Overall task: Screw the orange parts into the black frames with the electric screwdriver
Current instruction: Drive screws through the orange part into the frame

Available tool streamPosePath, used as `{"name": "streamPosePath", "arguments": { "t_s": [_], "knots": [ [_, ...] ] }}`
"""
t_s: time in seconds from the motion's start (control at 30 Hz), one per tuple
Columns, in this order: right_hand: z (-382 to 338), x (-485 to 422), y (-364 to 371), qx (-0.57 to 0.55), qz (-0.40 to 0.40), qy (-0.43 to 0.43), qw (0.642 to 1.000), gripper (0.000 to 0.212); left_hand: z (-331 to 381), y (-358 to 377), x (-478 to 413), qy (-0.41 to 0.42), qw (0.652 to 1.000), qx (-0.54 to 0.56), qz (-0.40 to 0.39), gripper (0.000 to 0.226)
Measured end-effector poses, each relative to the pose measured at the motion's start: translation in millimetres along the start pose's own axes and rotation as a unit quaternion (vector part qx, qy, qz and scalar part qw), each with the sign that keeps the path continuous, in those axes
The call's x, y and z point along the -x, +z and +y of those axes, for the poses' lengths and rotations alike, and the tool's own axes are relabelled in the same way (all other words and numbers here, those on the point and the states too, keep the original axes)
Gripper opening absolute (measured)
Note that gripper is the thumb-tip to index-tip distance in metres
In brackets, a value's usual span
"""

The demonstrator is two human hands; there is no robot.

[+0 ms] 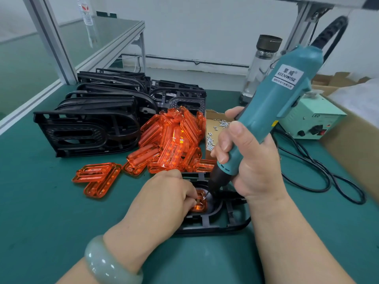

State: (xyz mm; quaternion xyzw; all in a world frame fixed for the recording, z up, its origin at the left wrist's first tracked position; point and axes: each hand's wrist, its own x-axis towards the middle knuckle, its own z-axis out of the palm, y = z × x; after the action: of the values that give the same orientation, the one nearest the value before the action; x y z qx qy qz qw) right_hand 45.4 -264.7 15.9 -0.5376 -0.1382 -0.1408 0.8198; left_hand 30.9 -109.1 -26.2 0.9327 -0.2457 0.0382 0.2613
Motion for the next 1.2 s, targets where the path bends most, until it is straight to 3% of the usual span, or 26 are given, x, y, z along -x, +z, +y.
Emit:
{"name": "streamPosePath", "arguments": {
  "t_s": [0.43,1.0,1.2],
  "knots": [
    [6,-2,-3,-0.009,-0.04,0.0,0.999,0.012,0,1,0,0.004,1.0,-0.005,0.007,0.017],
    [5,-2,-12,-0.049,-0.035,-0.011,0.998,0.028,-4,5,0,-0.005,1.0,0.003,0.0,0.019],
    [-2,-4,-13,-0.087,-0.05,-0.041,0.994,0.051,-7,4,-1,0.008,1.0,0.007,-0.004,0.019]
  ]
}}
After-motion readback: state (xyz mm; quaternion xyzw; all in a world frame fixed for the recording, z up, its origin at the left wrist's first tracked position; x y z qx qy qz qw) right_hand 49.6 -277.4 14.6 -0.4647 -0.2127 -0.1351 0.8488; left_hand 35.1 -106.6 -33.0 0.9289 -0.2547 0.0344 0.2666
